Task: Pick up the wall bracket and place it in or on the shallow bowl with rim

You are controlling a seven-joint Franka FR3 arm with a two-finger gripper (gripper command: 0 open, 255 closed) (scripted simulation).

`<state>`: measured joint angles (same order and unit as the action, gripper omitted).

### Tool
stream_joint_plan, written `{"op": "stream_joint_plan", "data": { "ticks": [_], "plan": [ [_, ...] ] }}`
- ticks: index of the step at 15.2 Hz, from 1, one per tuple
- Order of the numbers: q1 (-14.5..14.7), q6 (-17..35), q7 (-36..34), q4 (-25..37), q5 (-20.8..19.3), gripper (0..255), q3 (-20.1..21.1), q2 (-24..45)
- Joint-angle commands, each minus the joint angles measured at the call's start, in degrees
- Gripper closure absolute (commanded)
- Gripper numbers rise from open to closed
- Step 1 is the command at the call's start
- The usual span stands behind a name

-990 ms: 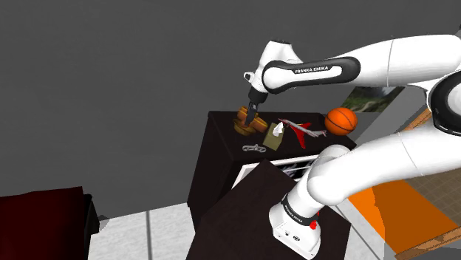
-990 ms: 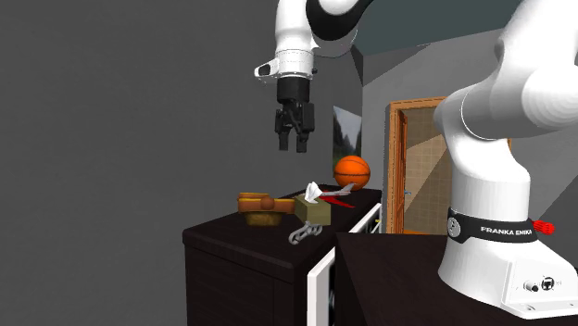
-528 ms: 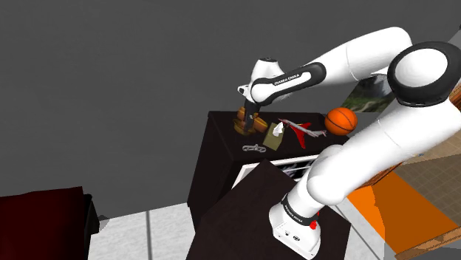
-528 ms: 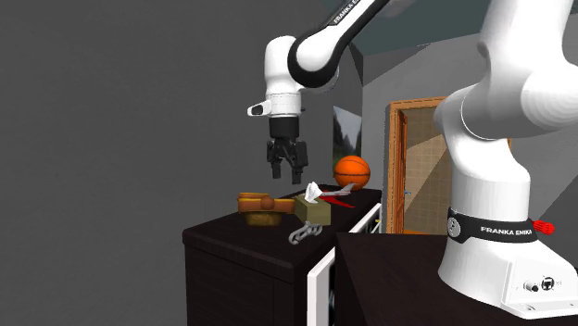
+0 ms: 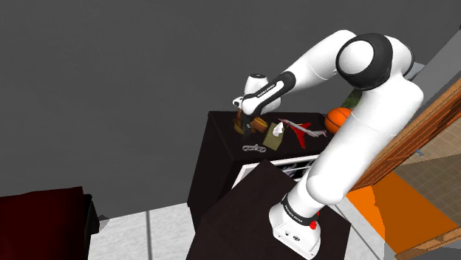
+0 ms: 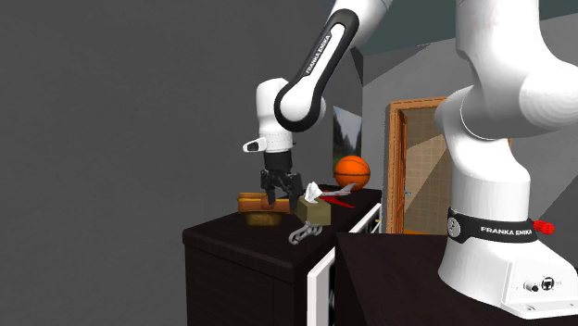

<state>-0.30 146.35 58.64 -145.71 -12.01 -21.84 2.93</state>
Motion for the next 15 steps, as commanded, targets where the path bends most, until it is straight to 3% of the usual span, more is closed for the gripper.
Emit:
{"op": "stream_joint_plan", "data": {
  "ticks": [1,6,14,15],
  "plan": [
    [-0.2,1.8,0.7,0.1,0.4,0,0.0,1.9],
    [-0.8,6.6,2.1,-0.2,2.2,0,0.3,6.6],
    [-0.9,6.6,2.1,-0.2,2.2,0,0.4,6.6],
    [-0.9,6.6,2.1,-0.2,2.2,255,0.4,6.6]
  ]
}}
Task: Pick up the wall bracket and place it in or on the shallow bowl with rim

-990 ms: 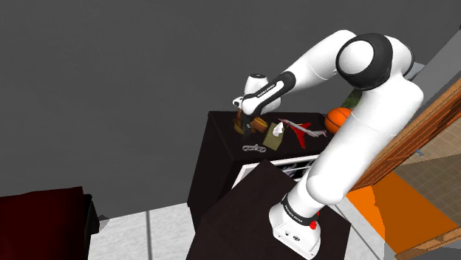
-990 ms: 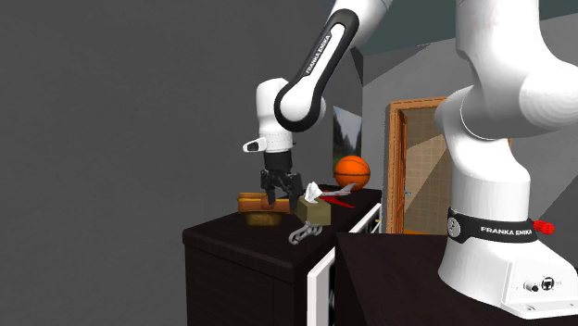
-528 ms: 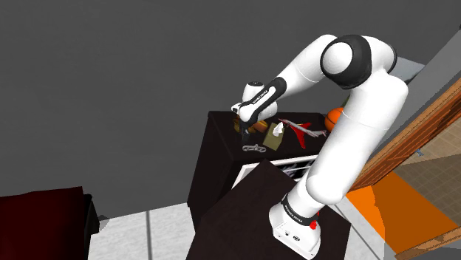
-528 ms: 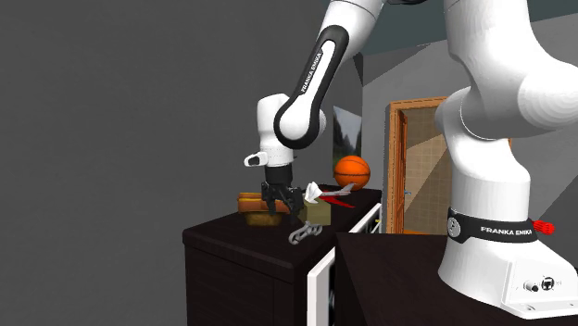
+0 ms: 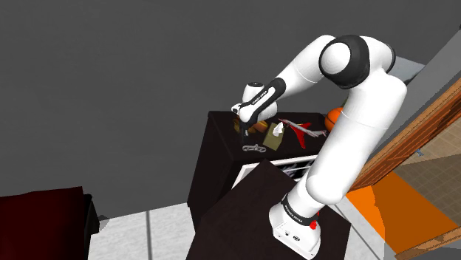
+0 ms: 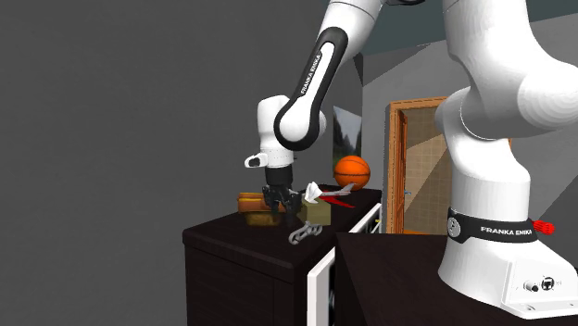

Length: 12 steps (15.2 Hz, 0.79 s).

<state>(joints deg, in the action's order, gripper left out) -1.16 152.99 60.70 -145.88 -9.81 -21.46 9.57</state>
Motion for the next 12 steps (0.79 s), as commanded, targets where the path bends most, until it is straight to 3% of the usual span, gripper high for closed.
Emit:
{"op": "stream_joint_plan", "data": {
  "ticks": [1,9,10,12],
  "plan": [
    [0.0,0.0,0.0,0.0,0.0,255,0.0,0.0],
    [0.0,0.0,0.0,0.0,0.0,255,0.0,0.0],
    [0.0,0.0,0.0,0.0,0.0,0,0.0,0.0],
    [-0.8,2.8,0.2,-2.2,-3.6,0,-2.2,-0.1]
  ]
}}
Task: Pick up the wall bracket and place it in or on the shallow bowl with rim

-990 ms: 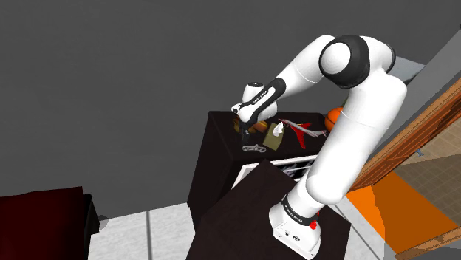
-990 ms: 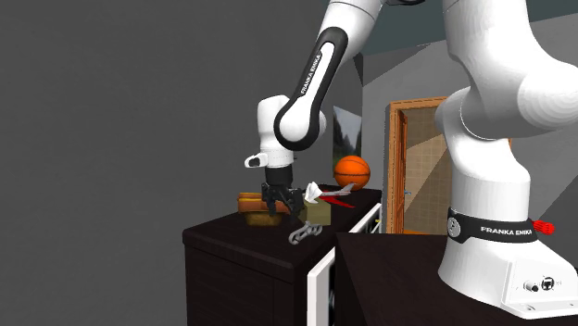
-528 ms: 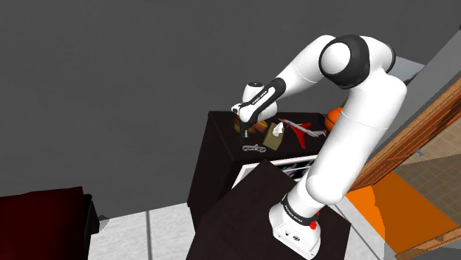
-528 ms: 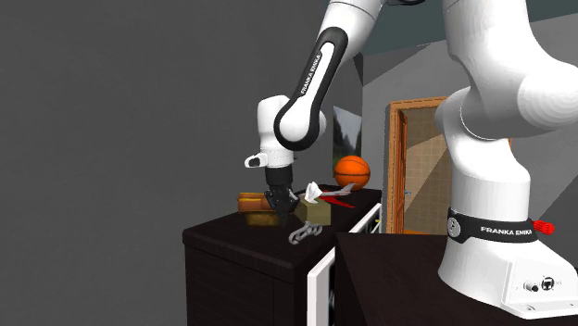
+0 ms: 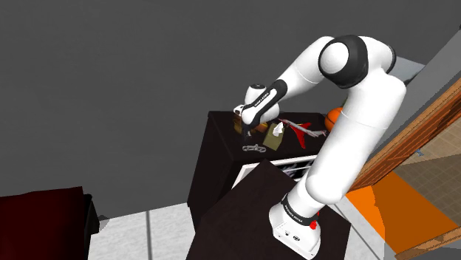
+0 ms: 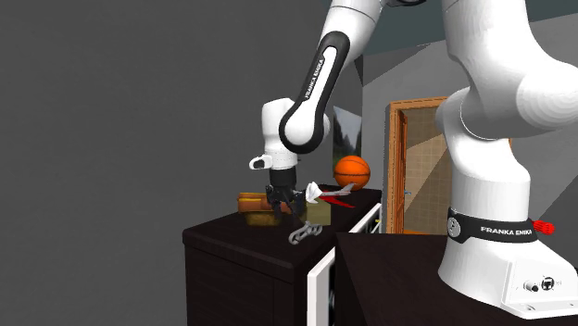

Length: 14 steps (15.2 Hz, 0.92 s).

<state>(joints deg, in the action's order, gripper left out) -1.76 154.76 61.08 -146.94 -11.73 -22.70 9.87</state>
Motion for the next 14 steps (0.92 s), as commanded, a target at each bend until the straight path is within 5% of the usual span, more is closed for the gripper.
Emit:
{"op": "stream_joint_plan", "data": {
  "ticks": [1,6,14],
  "plan": [
    [-0.6,2.5,-0.1,-2.1,-3.6,0,-2.1,-0.3],
    [-2.2,8.9,-0.1,-5.2,-12.8,0,-8.2,0.9],
    [-5.5,15.8,1.9,-3.7,-9.5,0,-5.3,9.2]
  ]
}}
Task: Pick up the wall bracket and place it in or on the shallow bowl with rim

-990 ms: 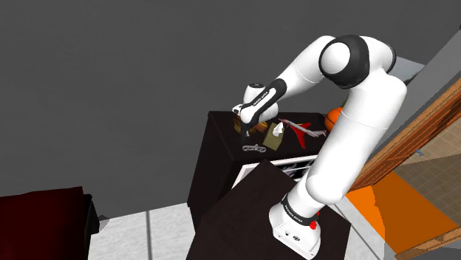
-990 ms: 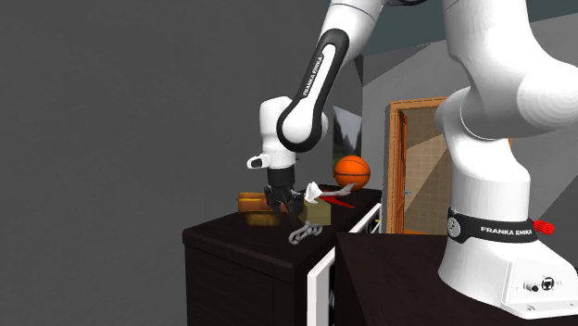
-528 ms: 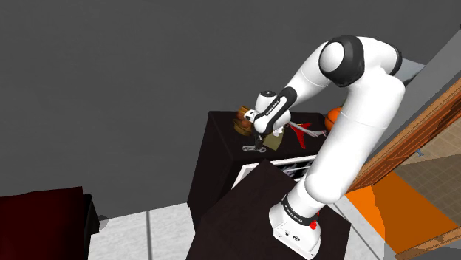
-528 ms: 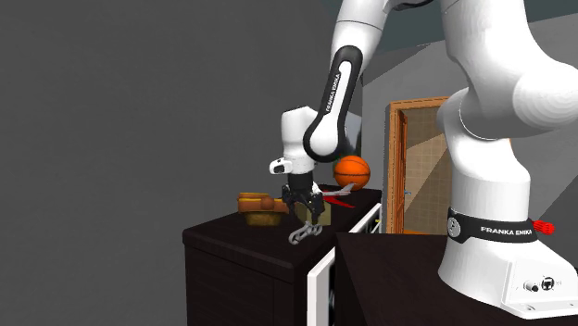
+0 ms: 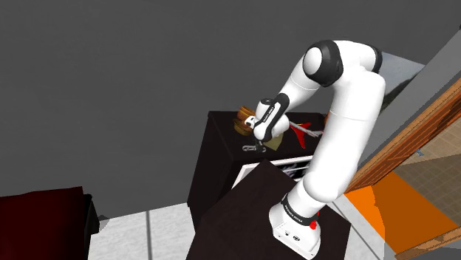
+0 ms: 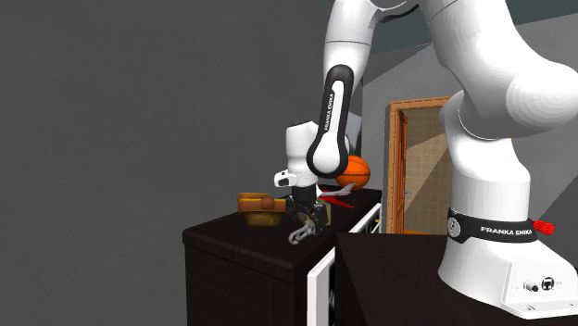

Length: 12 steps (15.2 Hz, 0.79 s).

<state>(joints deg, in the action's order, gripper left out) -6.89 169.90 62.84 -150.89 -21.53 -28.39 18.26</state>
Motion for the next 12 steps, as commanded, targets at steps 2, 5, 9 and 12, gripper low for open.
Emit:
{"op": "stream_joint_plan", "data": {
  "ticks": [2,5,9,12],
  "plan": [
    [-0.4,0.7,0.1,0.2,0.3,0,0.4,0.9],
    [-0.4,0.7,0.1,0.2,0.3,0,0.4,0.9],
    [-0.4,0.7,0.1,0.2,0.3,255,0.4,0.8],
    [-0.4,0.7,0.1,0.2,0.3,255,0.4,0.8]
  ]
}}
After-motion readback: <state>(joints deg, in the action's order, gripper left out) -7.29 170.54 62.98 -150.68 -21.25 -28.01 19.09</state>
